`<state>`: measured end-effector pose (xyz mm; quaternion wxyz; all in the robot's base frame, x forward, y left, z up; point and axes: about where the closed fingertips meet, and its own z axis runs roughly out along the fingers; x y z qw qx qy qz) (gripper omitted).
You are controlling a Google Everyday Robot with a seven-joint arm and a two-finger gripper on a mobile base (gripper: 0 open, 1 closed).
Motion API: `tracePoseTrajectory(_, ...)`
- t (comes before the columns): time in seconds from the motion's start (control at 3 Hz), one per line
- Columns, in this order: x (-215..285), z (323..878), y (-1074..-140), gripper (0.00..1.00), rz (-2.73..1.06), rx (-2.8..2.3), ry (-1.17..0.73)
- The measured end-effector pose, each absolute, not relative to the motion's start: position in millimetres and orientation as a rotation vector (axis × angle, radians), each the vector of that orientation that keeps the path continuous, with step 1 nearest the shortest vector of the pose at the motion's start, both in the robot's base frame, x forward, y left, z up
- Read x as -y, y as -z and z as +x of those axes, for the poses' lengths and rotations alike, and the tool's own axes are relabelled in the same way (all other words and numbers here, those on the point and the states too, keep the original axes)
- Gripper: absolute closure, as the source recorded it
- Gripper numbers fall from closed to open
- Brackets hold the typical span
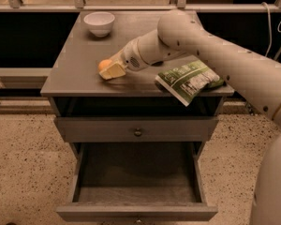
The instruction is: Pick orange from middle drawer and place on counter
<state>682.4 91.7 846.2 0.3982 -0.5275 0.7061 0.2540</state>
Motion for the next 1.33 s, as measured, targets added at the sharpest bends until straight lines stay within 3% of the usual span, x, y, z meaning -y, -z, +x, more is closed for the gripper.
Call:
tracePoseTrajectory(0.33, -95.0, 681.5, -845.3, 0.00, -1.340, -1.785, -0.648)
tracePoseTrajectory(1.33, -124.8, 658.1, -909.0, 0.00, -1.572, -1.510, -0.660)
